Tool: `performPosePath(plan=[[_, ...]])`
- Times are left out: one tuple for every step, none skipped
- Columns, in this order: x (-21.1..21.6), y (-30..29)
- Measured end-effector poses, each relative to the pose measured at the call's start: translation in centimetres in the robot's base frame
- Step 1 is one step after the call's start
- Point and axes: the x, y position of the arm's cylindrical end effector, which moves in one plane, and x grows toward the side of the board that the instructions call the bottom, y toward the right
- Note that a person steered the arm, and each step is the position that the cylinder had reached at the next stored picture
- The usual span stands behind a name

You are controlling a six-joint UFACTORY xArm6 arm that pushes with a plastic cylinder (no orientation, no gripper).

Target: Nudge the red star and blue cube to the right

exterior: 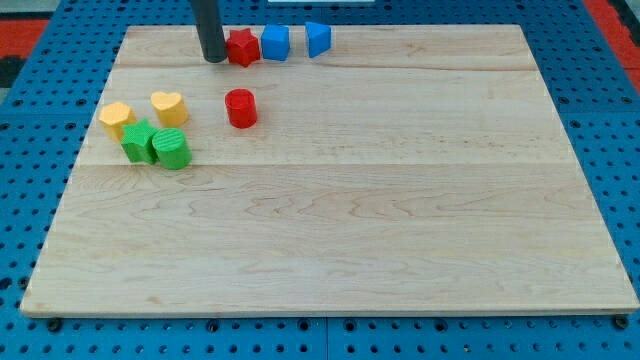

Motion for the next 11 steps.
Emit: performPosePath(plan=[[0.0,0.0],[2.5,-0.1],[3.4,0.6],[2.5,1.1],[1.3,1.2],[0.9,1.5],[0.2,2.3],[-0.6,3.0],[-0.5,3.1],[1.4,4.5],[2.7,7.0]])
